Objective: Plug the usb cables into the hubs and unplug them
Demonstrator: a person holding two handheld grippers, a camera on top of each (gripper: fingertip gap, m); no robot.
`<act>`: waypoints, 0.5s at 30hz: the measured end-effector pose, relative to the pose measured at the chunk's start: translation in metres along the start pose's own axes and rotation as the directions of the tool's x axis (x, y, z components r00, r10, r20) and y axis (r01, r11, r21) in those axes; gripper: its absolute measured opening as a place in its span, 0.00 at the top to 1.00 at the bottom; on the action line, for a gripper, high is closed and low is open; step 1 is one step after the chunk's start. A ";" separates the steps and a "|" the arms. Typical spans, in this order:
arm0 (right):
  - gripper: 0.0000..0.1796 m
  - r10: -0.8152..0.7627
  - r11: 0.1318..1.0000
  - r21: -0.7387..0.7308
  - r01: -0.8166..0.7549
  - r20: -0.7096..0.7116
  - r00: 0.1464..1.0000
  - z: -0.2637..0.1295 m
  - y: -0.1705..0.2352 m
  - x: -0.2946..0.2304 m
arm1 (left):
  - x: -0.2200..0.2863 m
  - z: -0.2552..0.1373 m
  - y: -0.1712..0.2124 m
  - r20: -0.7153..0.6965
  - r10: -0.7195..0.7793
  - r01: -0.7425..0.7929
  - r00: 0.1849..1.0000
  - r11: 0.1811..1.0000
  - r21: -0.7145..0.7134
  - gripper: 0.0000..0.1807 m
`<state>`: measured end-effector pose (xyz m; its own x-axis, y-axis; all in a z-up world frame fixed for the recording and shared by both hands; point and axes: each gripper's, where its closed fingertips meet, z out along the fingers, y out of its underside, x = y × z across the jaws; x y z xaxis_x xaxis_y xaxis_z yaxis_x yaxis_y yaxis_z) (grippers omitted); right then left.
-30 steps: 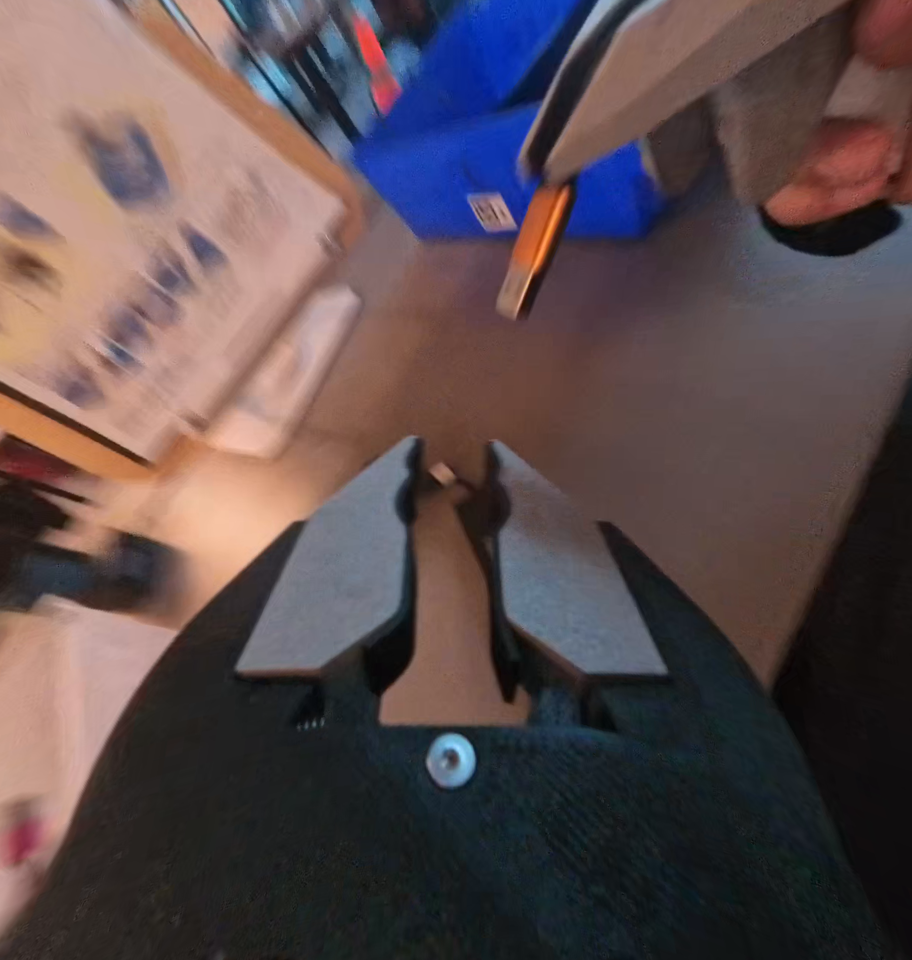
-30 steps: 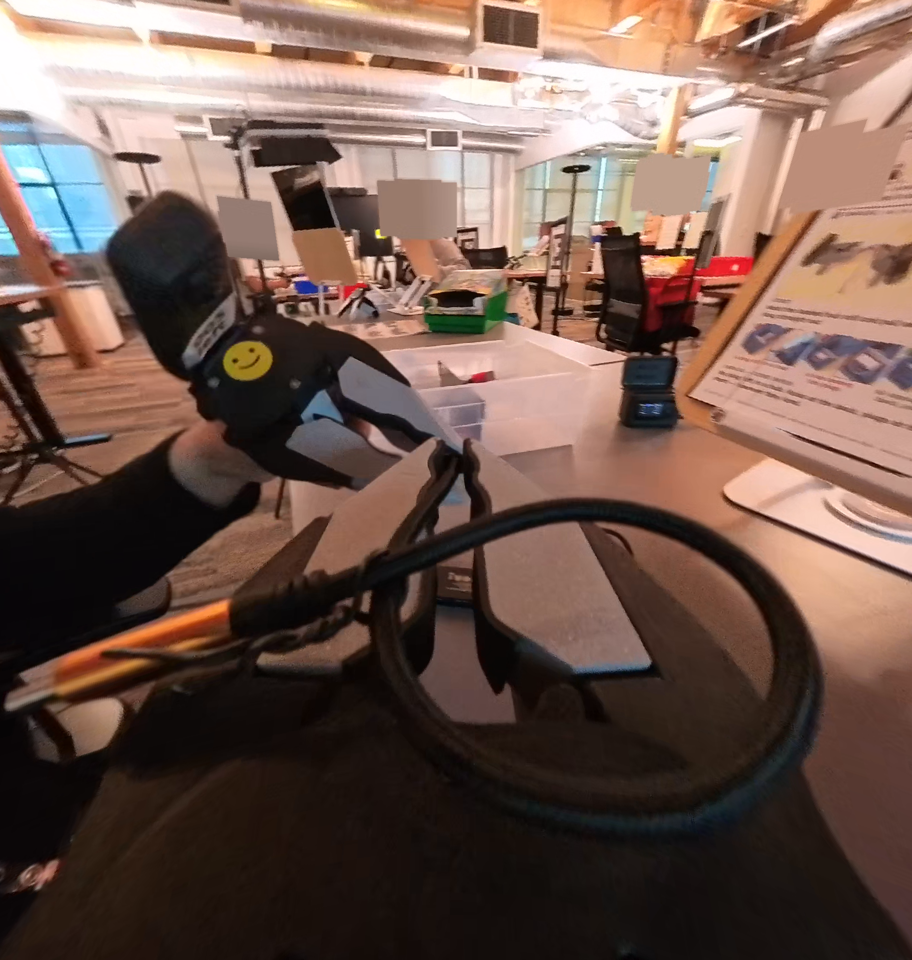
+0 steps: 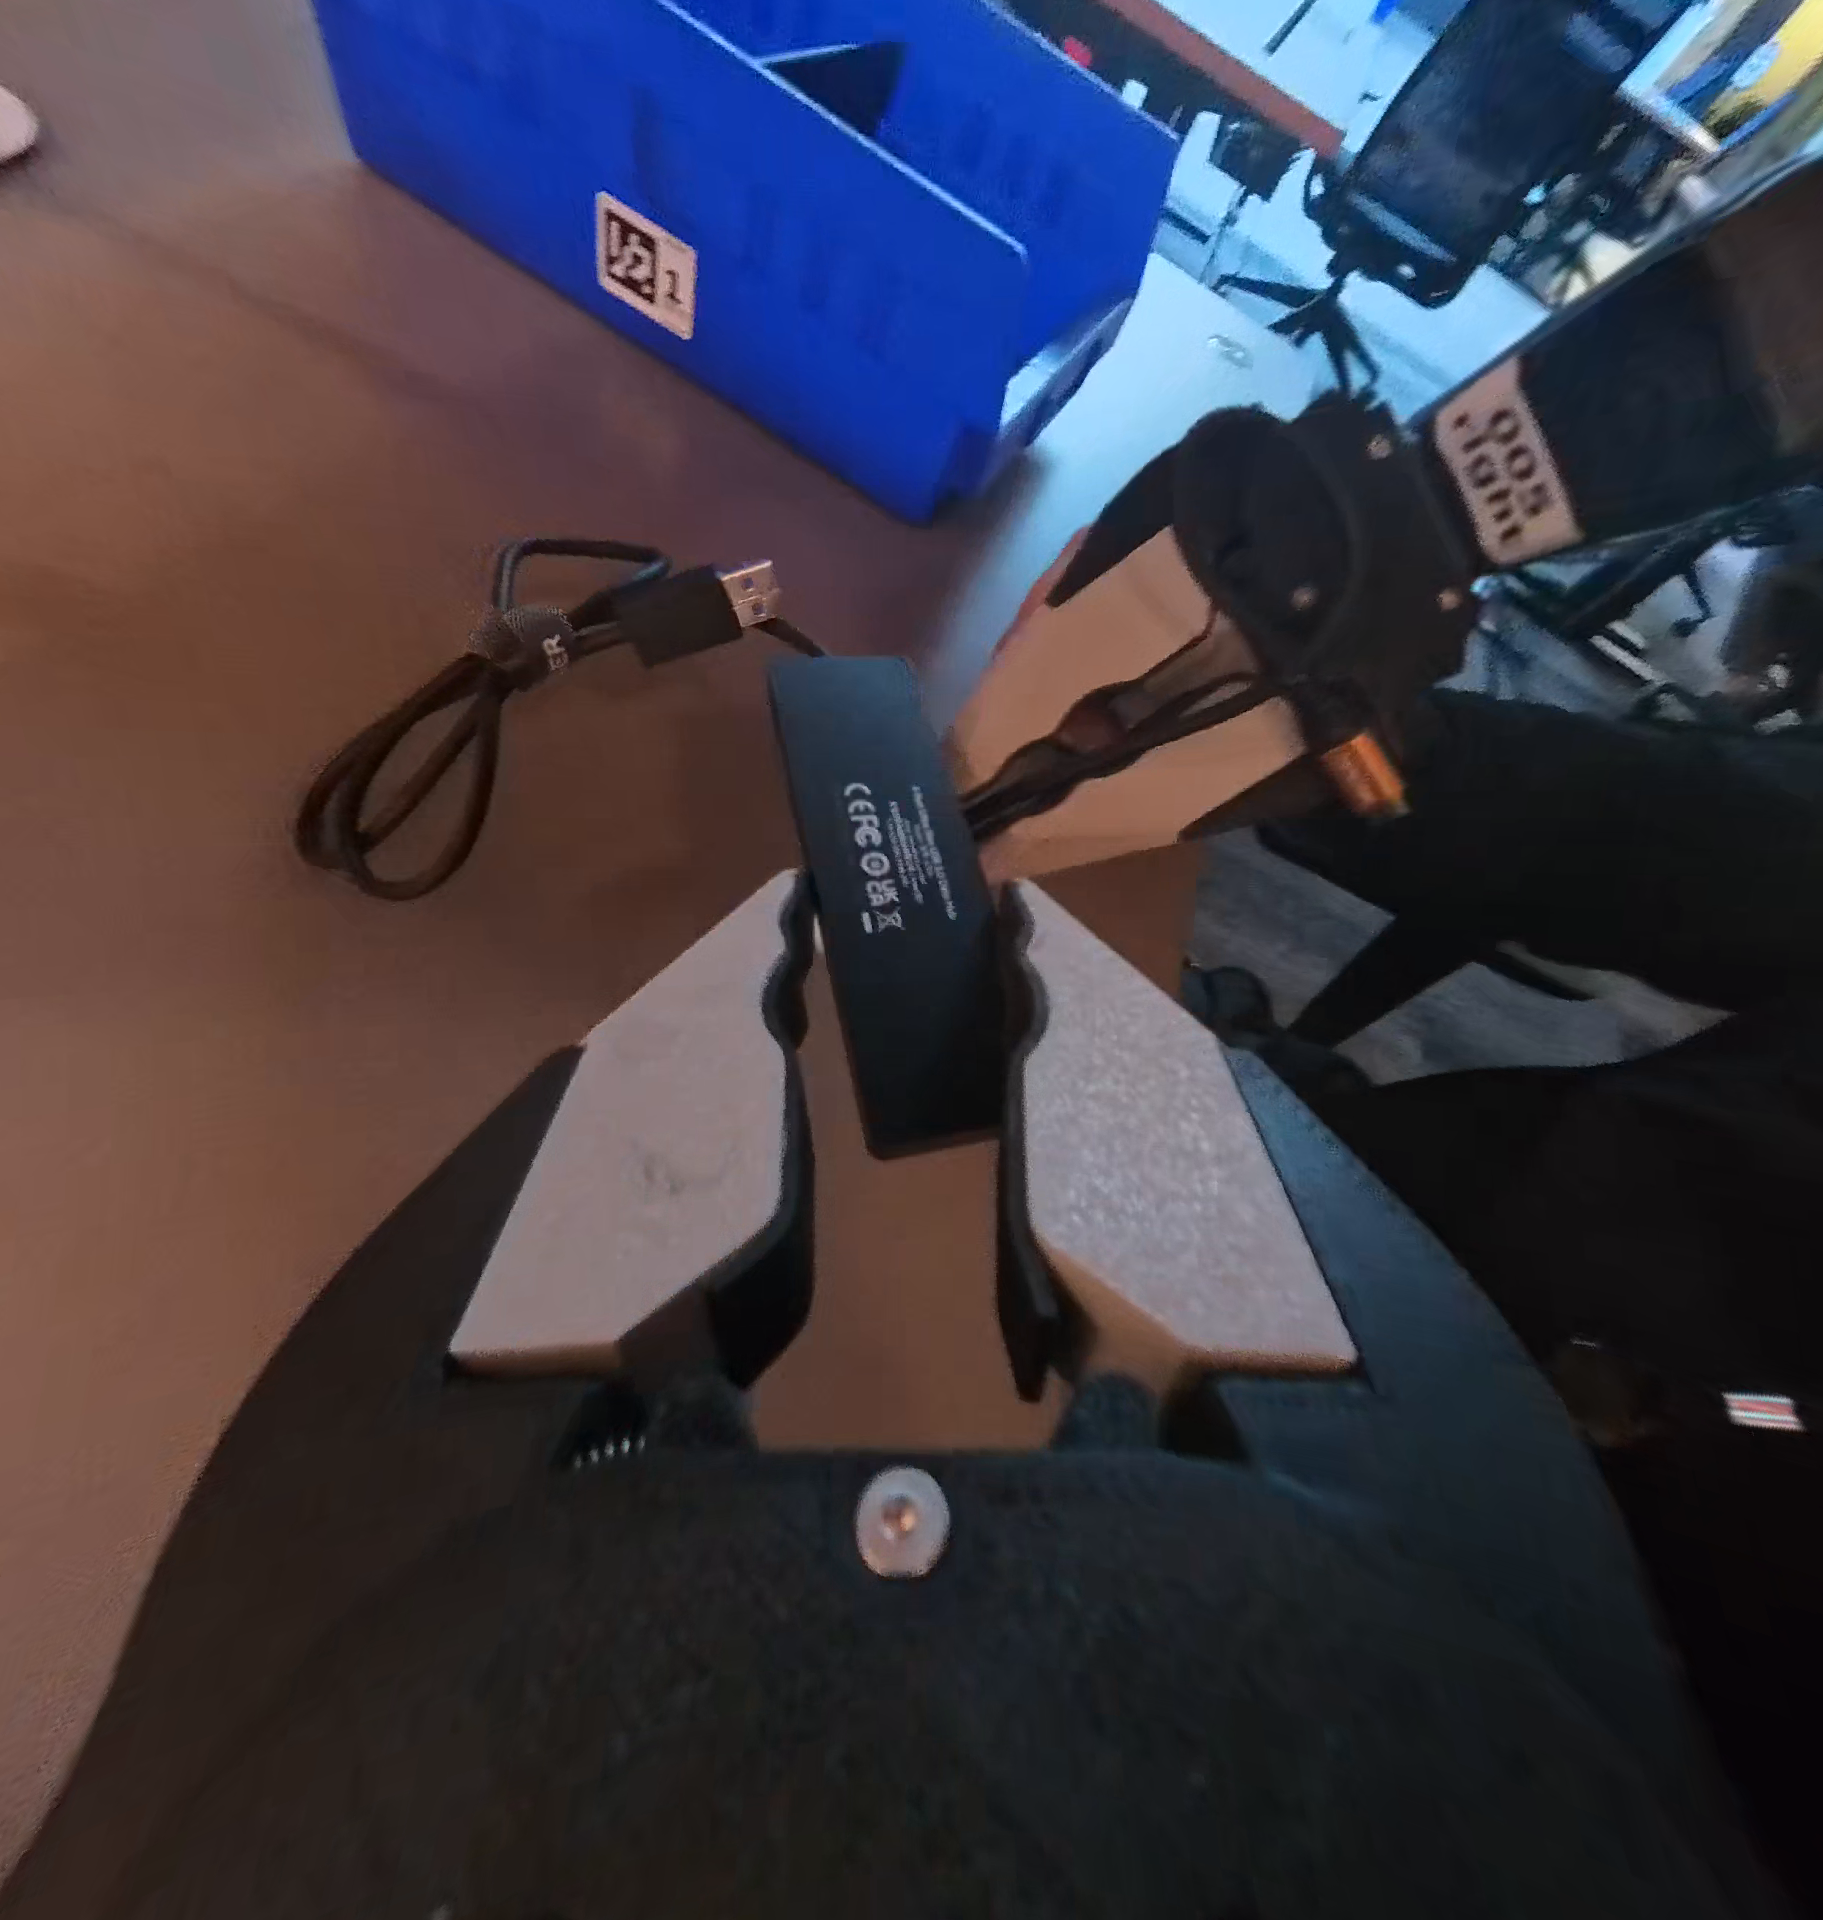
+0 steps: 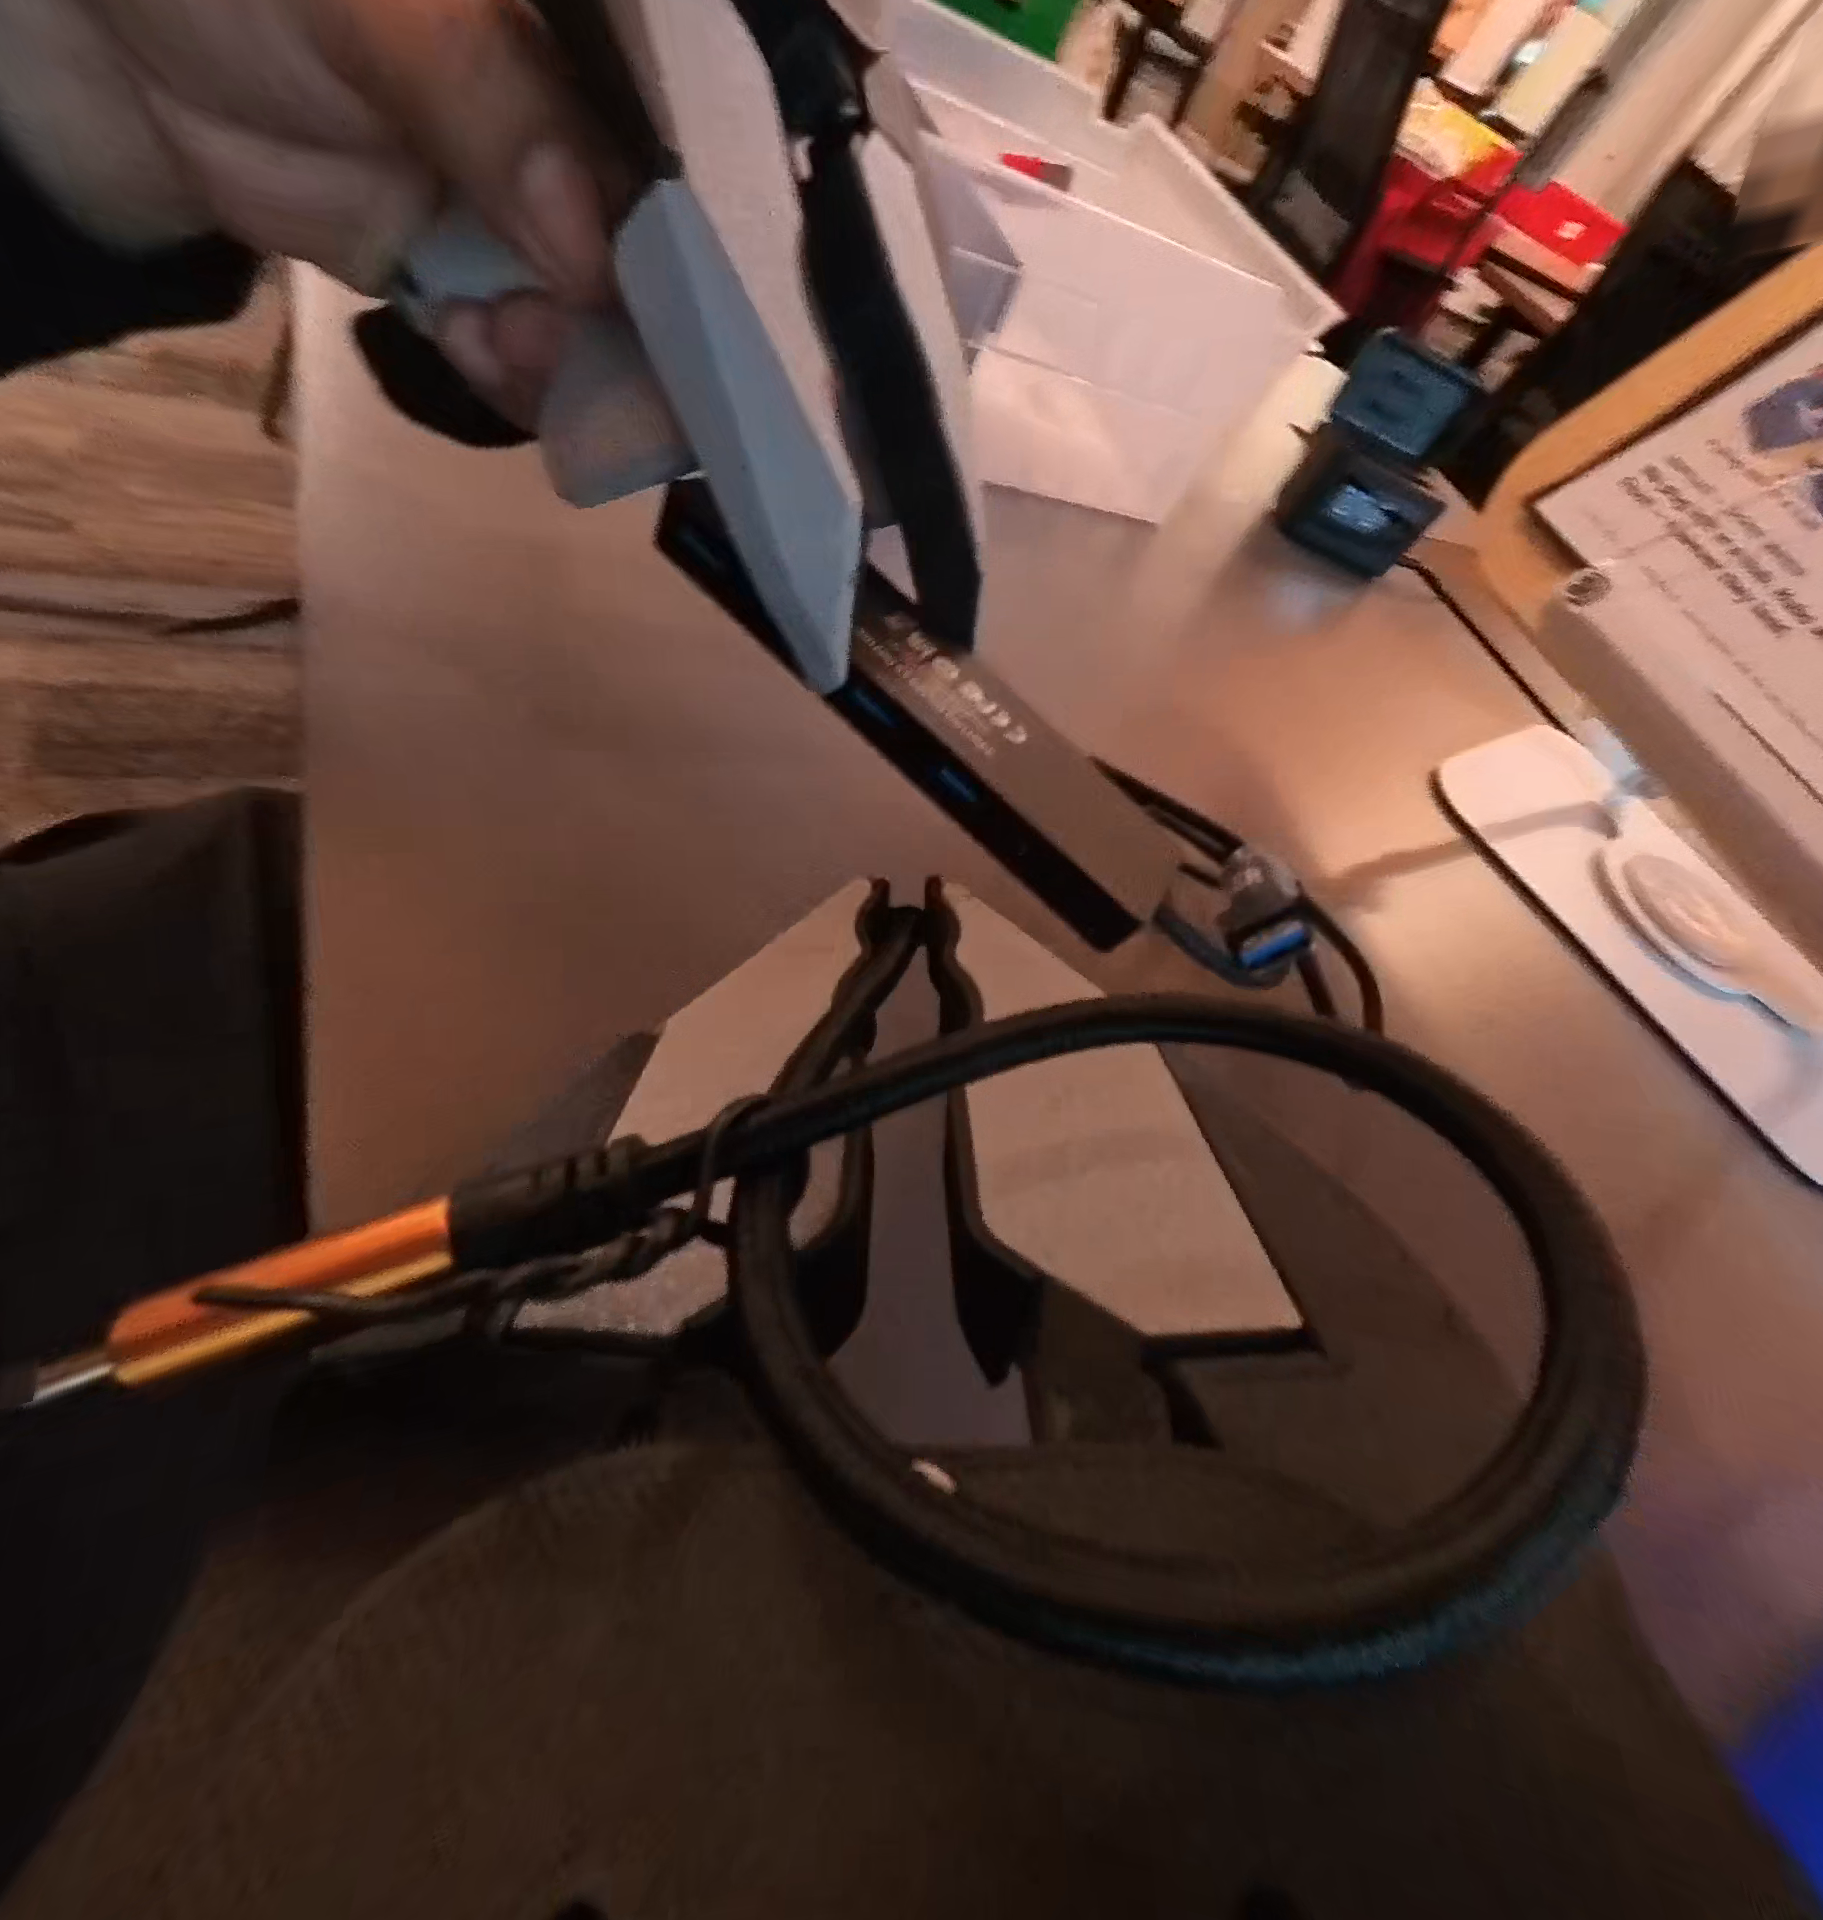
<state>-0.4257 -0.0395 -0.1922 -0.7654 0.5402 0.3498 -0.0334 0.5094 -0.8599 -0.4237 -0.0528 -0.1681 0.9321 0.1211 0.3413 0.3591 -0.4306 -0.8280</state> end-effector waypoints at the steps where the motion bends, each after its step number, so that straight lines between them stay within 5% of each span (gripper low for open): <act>1: 0.98 0.006 1.000 0.003 -0.005 -0.027 1.000 0.001 -0.001 0.003 | 0.004 0.002 -0.002 -0.015 0.002 -0.002 1.000 1.000 0.007 0.81; 15: 0.98 0.060 0.994 0.091 -0.065 0.058 0.997 -0.007 -0.012 -0.003 | 0.015 0.017 -0.003 -0.008 0.072 -0.072 0.997 0.997 -0.012 0.82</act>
<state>-0.4187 -0.0425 -0.1803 -0.8019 0.5302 0.2754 -0.0416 0.4103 -0.9110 -0.4103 -0.0348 -0.1681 0.9551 0.0826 0.2845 0.2905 -0.4489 -0.8450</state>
